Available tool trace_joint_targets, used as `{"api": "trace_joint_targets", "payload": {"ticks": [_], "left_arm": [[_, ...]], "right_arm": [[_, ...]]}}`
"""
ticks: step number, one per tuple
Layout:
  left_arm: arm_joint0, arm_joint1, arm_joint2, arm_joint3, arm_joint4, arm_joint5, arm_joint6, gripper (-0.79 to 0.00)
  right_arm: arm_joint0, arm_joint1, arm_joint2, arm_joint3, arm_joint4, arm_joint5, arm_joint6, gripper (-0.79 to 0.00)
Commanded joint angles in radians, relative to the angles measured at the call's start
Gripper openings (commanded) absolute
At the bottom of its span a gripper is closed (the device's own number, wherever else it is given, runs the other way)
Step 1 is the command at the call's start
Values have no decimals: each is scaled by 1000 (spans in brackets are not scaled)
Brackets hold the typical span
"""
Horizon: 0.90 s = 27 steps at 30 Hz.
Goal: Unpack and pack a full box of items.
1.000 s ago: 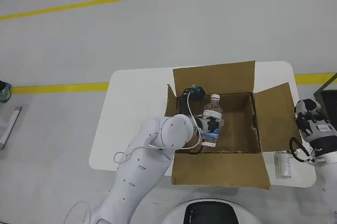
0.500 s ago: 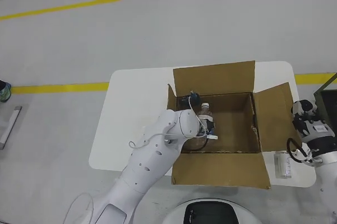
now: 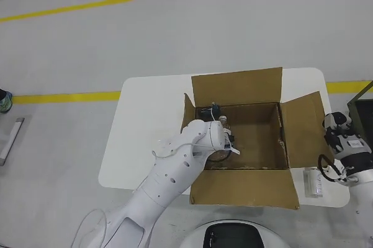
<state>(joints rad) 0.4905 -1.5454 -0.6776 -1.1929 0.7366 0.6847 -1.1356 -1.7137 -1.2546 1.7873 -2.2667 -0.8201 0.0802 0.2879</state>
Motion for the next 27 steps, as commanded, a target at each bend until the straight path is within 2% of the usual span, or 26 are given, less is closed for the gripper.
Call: {"api": "trace_joint_targets", "payload": {"ticks": [1, 2, 3, 5, 6, 18, 22, 27], "left_arm": [[-3, -3, 5, 8, -11, 2, 2, -708], [-6, -4, 5, 15, -19, 2, 2, -606], [-7, -4, 5, 22, -26, 3, 3, -462], [-10, -4, -2, 32, -50, 4, 4, -369], [-15, -3, 2, 36, -43, 3, 3, 0], [-16, 13, -15, 50, -78, 8, 8, 0], [-11, 22, -33, -18, -90, 2, 2, 0], [8, 50, -61, -165, -7, -30, -29, 0]], "right_arm": [[-2, 0, 0, -1, -4, -1, 4, -785], [-2, 0, 1, -2, -7, 2, 8, -785], [-2, 0, 1, -4, -7, 4, 9, -785], [-2, 0, 1, -6, -9, 5, 9, -785], [-3, 0, 0, -7, -9, 4, 10, -785], [-25, 2, 53, -33, -30, 2, 39, -785], [-57, 2, 155, -69, 15, 31, 84, -785], [-104, 8, 325, -83, 51, 43, 245, -785]]}}
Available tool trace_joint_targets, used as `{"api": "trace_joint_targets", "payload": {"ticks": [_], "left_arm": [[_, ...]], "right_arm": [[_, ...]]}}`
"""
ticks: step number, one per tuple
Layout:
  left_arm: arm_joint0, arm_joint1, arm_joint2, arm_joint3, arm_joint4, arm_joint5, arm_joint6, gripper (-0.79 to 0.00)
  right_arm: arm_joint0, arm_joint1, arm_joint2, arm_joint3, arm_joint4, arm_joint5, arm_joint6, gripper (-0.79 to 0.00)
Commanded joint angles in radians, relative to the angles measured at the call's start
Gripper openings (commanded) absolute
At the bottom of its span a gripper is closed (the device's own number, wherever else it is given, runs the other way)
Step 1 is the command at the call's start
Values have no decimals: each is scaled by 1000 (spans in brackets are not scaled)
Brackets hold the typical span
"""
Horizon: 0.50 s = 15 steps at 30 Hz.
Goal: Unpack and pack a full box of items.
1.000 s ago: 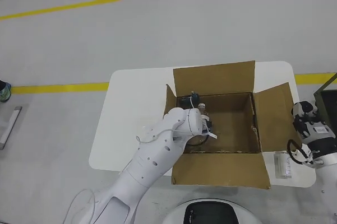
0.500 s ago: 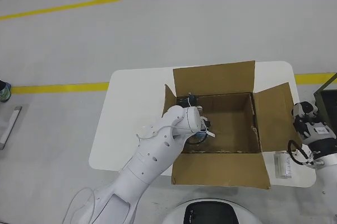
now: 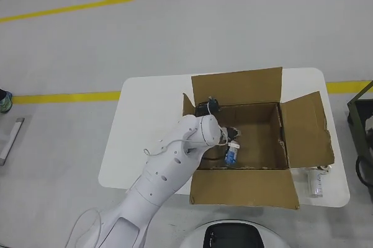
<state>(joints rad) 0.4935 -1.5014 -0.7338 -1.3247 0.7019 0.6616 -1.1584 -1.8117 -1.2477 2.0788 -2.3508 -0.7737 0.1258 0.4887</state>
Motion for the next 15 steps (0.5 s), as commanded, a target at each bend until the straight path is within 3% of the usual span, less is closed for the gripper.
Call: {"api": "trace_joint_targets", "payload": {"ticks": [1, 5, 9, 15], "left_arm": [[12, 14, -12, -67, 56, -14, -14, 0], [56, 43, -66, -200, 128, -62, -46, 0], [108, 66, -142, -338, 125, -126, -88, 0], [154, 97, -215, -469, 194, -275, -138, 0]], "right_arm": [[-15, 3, 64, 1, 13, 1, 91, -785], [-50, 12, 140, 1, 12, -12, 288, -785], [-93, 15, 135, 9, 13, -3, 422, -785], [-100, 16, 125, 16, 1, 6, 434, -785]]}}
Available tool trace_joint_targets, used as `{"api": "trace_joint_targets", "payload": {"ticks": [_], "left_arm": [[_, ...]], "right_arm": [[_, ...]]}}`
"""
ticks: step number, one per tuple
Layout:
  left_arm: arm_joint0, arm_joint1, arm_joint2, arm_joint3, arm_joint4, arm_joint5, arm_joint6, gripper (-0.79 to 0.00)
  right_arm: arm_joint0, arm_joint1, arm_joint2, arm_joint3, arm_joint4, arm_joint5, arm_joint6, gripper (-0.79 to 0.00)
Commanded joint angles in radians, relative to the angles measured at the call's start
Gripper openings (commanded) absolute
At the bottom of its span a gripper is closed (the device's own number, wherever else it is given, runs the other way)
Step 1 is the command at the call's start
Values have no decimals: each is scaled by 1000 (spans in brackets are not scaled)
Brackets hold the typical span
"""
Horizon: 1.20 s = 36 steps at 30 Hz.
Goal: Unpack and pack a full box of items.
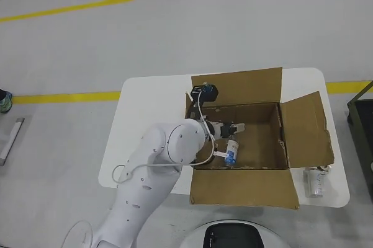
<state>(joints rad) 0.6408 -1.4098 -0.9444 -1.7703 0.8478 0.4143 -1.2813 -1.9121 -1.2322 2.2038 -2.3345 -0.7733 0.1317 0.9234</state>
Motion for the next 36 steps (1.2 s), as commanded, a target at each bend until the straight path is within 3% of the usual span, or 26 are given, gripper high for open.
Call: {"api": "trace_joint_targets", "payload": {"ticks": [1, 7, 10, 18, 21, 23, 29, 32, 36], "left_arm": [[12, 10, -9, -45, 73, -48, -23, 0], [58, 31, -62, -152, 152, -141, -37, 0], [83, 38, -104, -196, 165, -141, -21, 0], [139, 51, -214, -240, 224, -85, 19, 0], [154, 56, -242, -234, 247, -92, 20, 0], [161, 59, -258, -228, 266, -93, 18, 0], [177, 62, -296, -206, 261, -81, 31, 0], [181, 62, -303, -193, 255, -72, 37, 0], [181, 62, -303, -193, 255, -72, 37, 0]], "right_arm": [[0, 0, 0, 0, 1, 0, -1, -785], [4, -1, -8, -4, 21, -9, -15, -785], [4, 0, -30, 4, 9, 17, 3, -785], [84, 16, -140, 74, -47, 170, 262, -785], [137, 25, -181, 105, -78, 197, 337, -696], [167, 29, -208, 116, -90, 202, 373, -542], [233, 37, -273, 131, -143, 233, 392, -397], [247, 39, -319, 141, -183, 239, 383, -280], [256, 40, -377, 161, -241, 262, 362, -311]]}}
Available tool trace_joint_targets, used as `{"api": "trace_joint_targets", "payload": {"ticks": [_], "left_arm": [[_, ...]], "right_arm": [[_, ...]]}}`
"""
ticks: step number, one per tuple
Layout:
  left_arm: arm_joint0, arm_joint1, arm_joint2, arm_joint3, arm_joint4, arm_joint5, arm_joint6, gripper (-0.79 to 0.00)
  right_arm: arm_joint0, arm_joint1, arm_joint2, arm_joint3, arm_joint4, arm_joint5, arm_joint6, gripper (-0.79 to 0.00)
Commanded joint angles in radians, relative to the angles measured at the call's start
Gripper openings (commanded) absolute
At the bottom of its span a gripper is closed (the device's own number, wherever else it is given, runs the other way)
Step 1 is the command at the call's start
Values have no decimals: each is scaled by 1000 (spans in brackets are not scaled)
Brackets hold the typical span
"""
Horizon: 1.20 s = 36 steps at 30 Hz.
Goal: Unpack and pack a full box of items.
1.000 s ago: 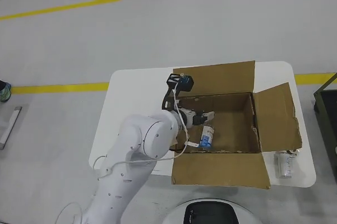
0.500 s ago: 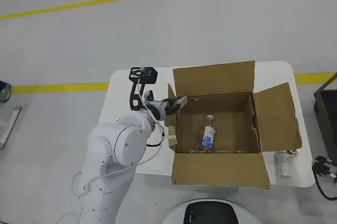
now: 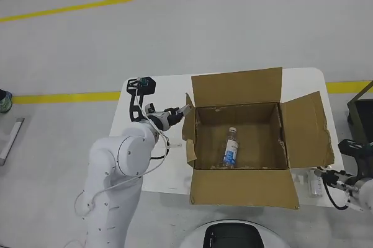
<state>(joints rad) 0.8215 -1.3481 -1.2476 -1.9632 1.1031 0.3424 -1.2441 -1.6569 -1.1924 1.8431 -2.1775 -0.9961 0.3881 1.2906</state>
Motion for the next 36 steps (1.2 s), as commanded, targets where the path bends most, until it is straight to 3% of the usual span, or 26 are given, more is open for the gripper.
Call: {"api": "trace_joint_targets", "payload": {"ticks": [1, 7, 36], "left_arm": [[0, 0, 0, 0, 0, 0, 0, 0], [0, 0, 0, 0, 0, 0, 0, 0], [0, 0, 0, 0, 0, 0, 0, 0]], "right_arm": [[2, 0, -31, 7, -25, 11, -7, -339], [6, 0, -77, 32, -66, 25, -24, -422], [58, -1, -165, 154, -180, 33, -37, -413]]}}
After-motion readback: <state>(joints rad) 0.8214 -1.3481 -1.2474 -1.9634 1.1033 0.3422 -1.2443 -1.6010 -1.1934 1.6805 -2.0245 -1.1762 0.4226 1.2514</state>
